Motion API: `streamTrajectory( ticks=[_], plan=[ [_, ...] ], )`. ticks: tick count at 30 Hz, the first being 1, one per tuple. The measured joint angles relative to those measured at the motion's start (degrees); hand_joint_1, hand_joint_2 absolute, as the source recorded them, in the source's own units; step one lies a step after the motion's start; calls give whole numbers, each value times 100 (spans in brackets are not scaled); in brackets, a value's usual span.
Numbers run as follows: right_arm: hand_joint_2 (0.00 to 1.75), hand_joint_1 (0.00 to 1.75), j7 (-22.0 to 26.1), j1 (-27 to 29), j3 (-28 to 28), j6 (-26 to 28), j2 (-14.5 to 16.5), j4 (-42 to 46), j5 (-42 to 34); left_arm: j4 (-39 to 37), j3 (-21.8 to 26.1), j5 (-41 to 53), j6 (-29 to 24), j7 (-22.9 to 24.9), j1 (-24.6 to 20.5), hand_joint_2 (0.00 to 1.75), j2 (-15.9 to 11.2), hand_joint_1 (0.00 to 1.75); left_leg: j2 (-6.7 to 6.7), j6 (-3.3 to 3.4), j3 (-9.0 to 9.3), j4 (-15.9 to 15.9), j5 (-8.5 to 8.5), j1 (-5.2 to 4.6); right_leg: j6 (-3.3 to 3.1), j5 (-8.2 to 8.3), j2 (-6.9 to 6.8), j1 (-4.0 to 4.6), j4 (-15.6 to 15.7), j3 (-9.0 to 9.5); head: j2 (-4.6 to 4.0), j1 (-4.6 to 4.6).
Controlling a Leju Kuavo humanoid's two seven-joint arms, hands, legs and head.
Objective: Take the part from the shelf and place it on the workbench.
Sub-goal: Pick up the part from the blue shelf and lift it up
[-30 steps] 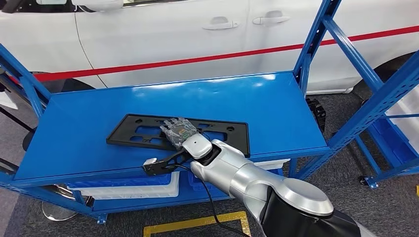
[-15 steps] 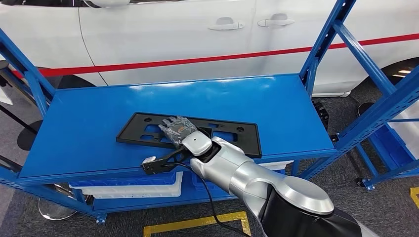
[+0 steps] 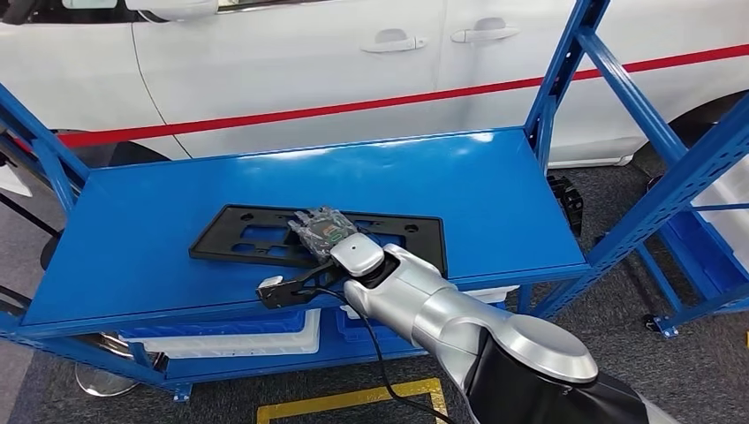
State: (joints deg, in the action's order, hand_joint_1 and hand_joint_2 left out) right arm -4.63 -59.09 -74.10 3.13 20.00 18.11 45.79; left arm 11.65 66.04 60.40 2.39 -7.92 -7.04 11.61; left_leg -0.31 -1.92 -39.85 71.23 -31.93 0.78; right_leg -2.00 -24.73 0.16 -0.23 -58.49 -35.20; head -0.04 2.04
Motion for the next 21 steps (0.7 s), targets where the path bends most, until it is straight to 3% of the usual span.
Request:
streamTrajectory(
  ticks=[1,2,3,5,7,11,13,15,16,17,18,21],
  plan=[
    [175,7,0,16,0,0,-1,-10,-1,0,7,-1,0,-5,5,0,-4,0,0,-8,-113,225,-42,1,-5,-4,0,4,-4,0,0,0],
    [175,44,1,27,1,1,0,-19,-2,0,13,-2,-1,-11,8,0,-7,0,0,-8,-136,257,18,0,-7,-7,2,7,-10,1,0,1],
    [175,88,3,33,3,3,1,-26,-3,0,20,-8,-1,-23,9,0,-12,0,0,1,-52,63,179,0,-6,-11,7,8,-17,5,0,1],
    [175,168,6,30,14,15,2,-31,-4,0,42,-28,-3,-53,3,0,-26,0,1,45,310,-697,557,-8,10,-24,17,14,-27,17,0,0],
    [175,175,11,24,32,31,2,-37,-5,0,61,-48,-8,-83,-5,0,-39,0,-1,98,558,-1223,706,-35,48,-28,22,29,-38,8,0,-2],
    [175,175,81,13,88,68,2,-66,-34,0,87,-84,-16,-155,-8,0,-62,0,-6,208,610,-1363,736,-29,171,-66,14,25,-81,-19,-1,-6],
    [175,175,104,-6,148,108,1,-89,-61,0,98,-92,-13,-193,-24,0,-73,0,5,268,635,-1410,767,-2,227,-315,14,13,-469,-189,-1,-17],
    [175,175,107,-8,191,141,-6,-126,-77,0,105,-95,-8,-210,-38,0,-85,0,11,291,635,-1412,770,-8,264,-650,14,-13,-1195,-536,0,-23],
    [175,175,108,-3,204,156,-10,-145,-82,0,107,-95,-7,-216,-39,0,-89,0,13,291,635,-1410,769,-9,278,-727,12,-28,-1474,-673,0,-24],
    [175,175,110,-3,220,171,-14,-161,-87,0,110,-95,-5,-227,-38,0,-92,0,13,289,638,-1408,767,-9,287,-700,10,-43,-1571,-726,0,-23],
    [175,175,115,-12,242,184,-17,-172,-90,0,113,-95,-3,-240,-39,0,-94,0,12,282,643,-1402,763,-8,291,-564,6,-57,-1433,-660,0,-24],
    [175,175,166,-51,320,206,-21,-211,-96,0,122,-95,1,-277,-59,0,-96,0,-3,225,643,-1350,727,-19,259,-83,-8,-67,-382,-142,0,-22]
  ],
)
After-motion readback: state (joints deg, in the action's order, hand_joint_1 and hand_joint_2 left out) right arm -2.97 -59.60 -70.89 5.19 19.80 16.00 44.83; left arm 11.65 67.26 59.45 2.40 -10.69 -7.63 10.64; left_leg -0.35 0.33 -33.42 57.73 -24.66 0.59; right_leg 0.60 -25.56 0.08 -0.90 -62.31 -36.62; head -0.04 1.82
